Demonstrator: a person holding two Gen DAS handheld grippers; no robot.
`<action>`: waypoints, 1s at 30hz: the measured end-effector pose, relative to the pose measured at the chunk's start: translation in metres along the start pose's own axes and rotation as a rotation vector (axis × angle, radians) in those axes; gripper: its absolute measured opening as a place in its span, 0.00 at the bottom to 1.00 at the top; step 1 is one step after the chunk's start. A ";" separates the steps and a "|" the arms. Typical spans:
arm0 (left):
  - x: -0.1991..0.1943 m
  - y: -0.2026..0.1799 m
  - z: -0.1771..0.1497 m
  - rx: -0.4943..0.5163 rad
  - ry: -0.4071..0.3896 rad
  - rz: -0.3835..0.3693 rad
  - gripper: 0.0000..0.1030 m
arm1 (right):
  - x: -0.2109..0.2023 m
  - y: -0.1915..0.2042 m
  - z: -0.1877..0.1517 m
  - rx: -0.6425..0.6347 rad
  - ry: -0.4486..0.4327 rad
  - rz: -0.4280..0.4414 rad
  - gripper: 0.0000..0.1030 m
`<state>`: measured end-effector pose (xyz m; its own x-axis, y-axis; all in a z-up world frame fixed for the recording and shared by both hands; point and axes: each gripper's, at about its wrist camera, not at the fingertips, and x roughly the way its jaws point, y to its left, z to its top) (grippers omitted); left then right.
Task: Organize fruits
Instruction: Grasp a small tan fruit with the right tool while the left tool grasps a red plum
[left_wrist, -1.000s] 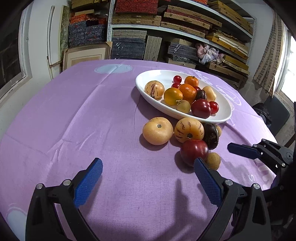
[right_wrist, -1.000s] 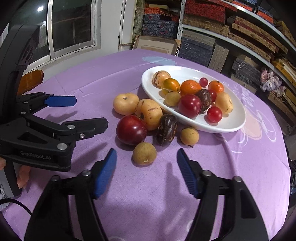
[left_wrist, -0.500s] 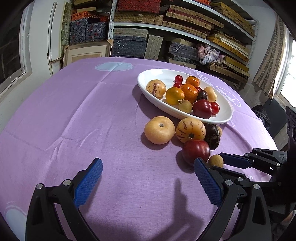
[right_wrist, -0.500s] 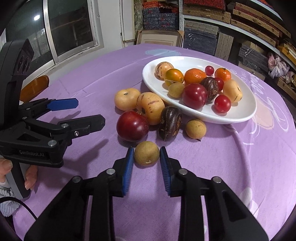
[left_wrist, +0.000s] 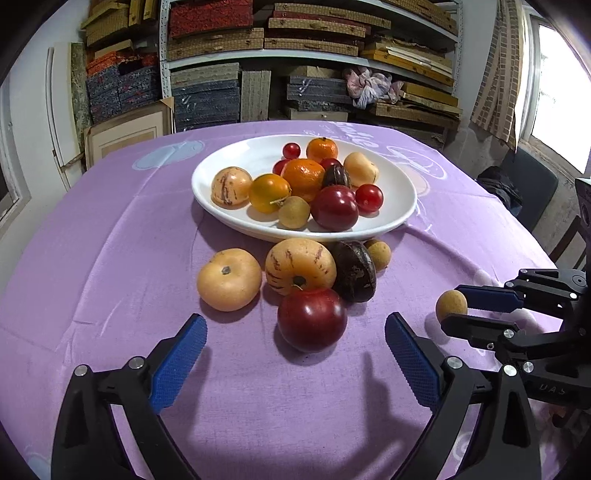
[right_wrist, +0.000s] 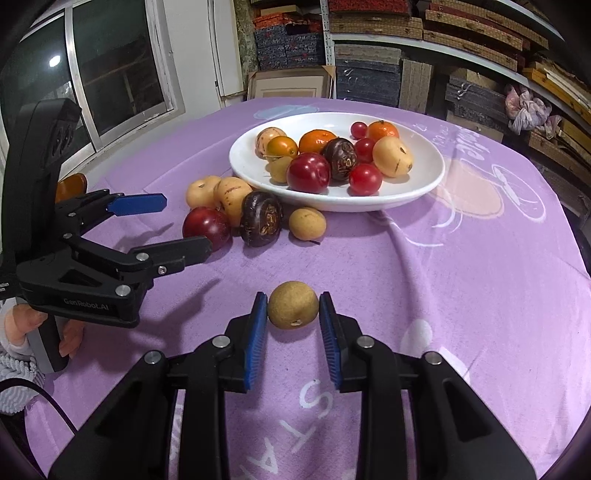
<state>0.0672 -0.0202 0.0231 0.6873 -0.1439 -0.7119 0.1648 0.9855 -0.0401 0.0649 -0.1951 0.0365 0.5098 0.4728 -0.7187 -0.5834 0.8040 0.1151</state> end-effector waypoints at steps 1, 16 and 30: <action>0.004 0.002 0.000 -0.005 0.016 -0.015 0.77 | 0.000 -0.001 0.000 0.004 0.000 0.004 0.28; 0.025 0.002 0.006 -0.011 0.071 -0.102 0.47 | 0.004 -0.002 -0.001 0.020 0.019 0.026 0.28; 0.002 -0.005 0.001 0.017 -0.017 -0.129 0.39 | -0.002 0.001 -0.002 0.009 -0.015 0.009 0.28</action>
<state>0.0684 -0.0259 0.0231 0.6716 -0.2707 -0.6897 0.2640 0.9572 -0.1186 0.0624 -0.1963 0.0370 0.5140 0.4849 -0.7076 -0.5824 0.8029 0.1272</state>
